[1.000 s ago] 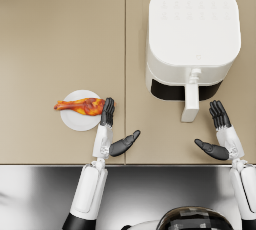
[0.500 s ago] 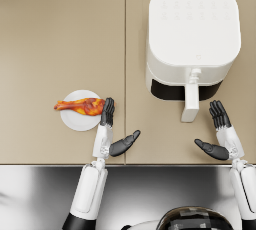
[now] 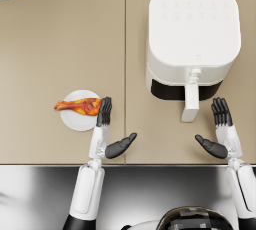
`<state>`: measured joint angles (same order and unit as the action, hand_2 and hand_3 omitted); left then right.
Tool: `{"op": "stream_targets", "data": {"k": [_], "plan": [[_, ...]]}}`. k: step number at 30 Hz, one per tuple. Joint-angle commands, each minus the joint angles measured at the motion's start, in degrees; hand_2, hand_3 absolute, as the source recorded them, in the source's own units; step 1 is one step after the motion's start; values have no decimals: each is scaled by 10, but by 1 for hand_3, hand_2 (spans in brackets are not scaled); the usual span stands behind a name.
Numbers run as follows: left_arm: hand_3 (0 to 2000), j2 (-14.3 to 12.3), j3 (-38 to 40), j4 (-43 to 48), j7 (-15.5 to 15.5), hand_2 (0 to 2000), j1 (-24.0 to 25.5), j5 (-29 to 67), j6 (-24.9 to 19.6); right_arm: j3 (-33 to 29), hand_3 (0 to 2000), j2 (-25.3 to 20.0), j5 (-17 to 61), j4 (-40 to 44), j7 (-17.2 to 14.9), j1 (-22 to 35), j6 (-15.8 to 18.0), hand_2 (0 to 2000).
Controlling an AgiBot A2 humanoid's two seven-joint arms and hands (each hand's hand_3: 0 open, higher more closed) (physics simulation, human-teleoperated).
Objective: Pick up the drumstick and place it into the air fryer
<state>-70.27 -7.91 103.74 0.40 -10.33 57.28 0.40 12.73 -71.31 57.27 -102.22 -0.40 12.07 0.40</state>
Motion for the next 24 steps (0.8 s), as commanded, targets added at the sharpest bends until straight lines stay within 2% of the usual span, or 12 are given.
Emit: {"op": "stream_targets", "data": {"k": [1, 5, 8, 22, 23, 24], "plan": [[0, -2, 42, 0, -1, 0, -3, 25, -1, 4, 0, -11, 25, 11, 1, 16, -1, 0], [0, -7, 72, 1, -3, 0, 0, 127, -3, 4, 0, -24, 127, 26, 3, 29, -3, 0], [0, -11, 90, -3, -4, 0, -7, 204, -4, 7, 0, -29, 168, 37, 4, 29, -4, 0], [0, -21, 144, -87, -4, 0, -69, 565, -4, 4, 0, -40, 192, 73, 4, 11, -4, 0], [0, -21, 147, -93, -7, 0, -76, 591, -24, 0, 0, -42, 192, 72, 4, 11, -4, 0], [0, -21, 150, -98, -24, 0, -83, 617, -67, -1, 0, -43, 192, 72, 4, 11, -4, 0]]}}
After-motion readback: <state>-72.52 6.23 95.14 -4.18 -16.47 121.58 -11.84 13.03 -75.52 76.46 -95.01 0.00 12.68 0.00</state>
